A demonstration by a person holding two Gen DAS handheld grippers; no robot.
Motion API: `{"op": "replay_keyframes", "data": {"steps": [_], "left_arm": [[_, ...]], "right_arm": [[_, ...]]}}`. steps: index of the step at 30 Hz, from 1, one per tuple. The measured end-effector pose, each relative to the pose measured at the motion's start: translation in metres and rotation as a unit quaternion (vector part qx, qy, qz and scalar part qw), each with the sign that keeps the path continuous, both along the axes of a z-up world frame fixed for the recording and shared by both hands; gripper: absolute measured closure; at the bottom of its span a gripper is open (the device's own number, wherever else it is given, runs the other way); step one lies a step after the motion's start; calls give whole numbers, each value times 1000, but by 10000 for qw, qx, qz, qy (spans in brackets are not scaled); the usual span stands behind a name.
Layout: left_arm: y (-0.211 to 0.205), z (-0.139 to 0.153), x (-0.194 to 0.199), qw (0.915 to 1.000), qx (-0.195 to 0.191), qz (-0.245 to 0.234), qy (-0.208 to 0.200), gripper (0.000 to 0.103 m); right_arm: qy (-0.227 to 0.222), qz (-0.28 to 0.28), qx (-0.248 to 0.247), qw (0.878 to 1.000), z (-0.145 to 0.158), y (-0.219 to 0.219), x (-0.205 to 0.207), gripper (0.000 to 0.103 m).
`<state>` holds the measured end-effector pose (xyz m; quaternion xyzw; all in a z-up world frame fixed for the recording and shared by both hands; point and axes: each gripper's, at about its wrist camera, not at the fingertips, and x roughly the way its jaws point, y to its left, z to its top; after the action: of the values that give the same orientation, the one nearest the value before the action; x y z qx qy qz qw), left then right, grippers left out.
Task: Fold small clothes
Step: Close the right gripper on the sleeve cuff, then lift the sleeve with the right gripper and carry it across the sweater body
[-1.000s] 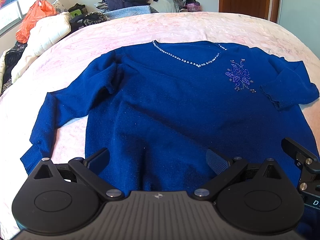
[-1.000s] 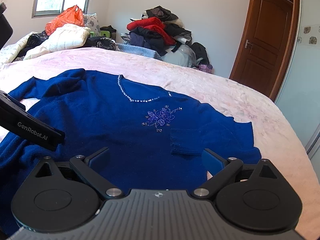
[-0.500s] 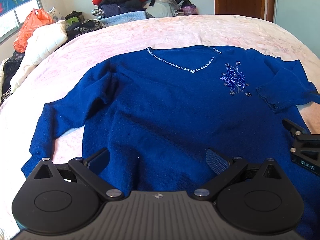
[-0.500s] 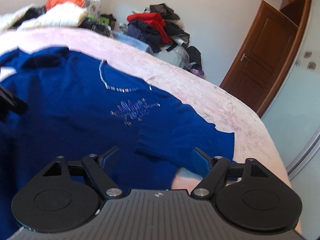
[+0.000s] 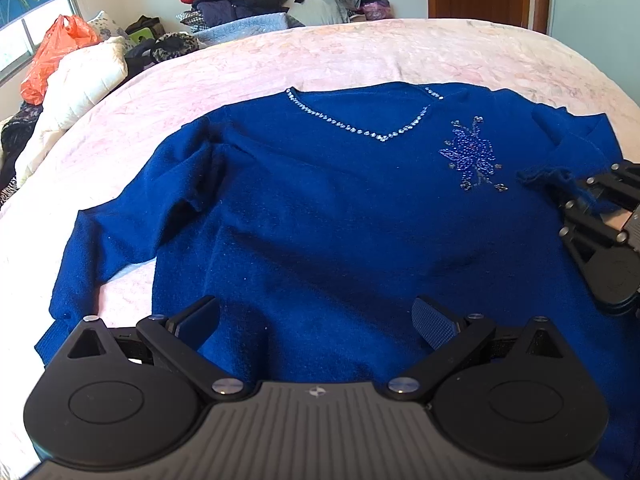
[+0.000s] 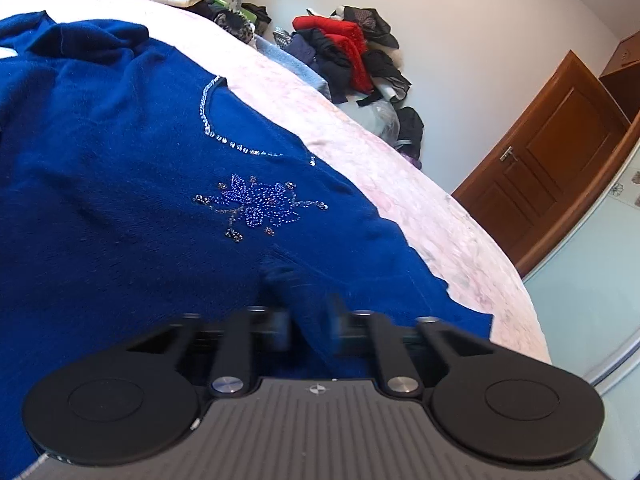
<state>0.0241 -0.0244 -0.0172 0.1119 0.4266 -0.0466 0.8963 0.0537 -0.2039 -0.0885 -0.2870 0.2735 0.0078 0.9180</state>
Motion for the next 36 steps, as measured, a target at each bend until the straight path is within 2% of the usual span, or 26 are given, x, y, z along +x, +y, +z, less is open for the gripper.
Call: {"op": "replay_keyframes", "data": {"steps": [2, 4, 7, 10, 12, 15, 19, 21, 26, 32, 34, 36], "left_arm": [[1, 0, 3, 10000, -4, 50, 27, 0], [2, -1, 6, 9999, -10, 93, 47, 0], [1, 1, 8, 10000, -8, 92, 30, 0], [0, 2, 10, 10000, 25, 73, -9, 0], [-1, 2, 12, 10000, 39, 65, 1, 0], [-1, 2, 15, 9999, 86, 63, 9, 0], [-1, 5, 17, 9999, 93, 63, -13, 0], [-1, 5, 18, 9999, 96, 78, -19, 0], [-2, 3, 21, 9999, 143, 74, 13, 0], [1, 6, 23, 9999, 113, 22, -51, 0], [4, 5, 24, 9999, 105, 35, -35, 0], [7, 3, 28, 9999, 127, 50, 5, 0]], "right_arm": [[-79, -51, 470, 9989, 11, -13, -1, 98], [-240, -317, 1179, 9922, 27, -40, -1, 98], [-492, -967, 2358, 9657, 52, -105, -1, 99], [-936, -1781, 3024, 9317, 65, -175, -14, 99], [-1243, -2360, 3177, 9099, 67, -221, -30, 99], [-1612, -3162, 3040, 8841, 70, -278, -56, 98], [-1822, -3875, 2613, 8651, 72, -329, -83, 98], [-1856, -4112, 2292, 8625, 74, -343, -91, 98], [-1792, -4373, 1686, 8650, 74, -362, -95, 98], [-1771, -4454, 831, 8737, 75, -355, -76, 98], [-1728, -4478, 819, 8734, 76, -343, -76, 98], [-1765, -4194, 1014, 8847, 79, -321, -72, 98]]}}
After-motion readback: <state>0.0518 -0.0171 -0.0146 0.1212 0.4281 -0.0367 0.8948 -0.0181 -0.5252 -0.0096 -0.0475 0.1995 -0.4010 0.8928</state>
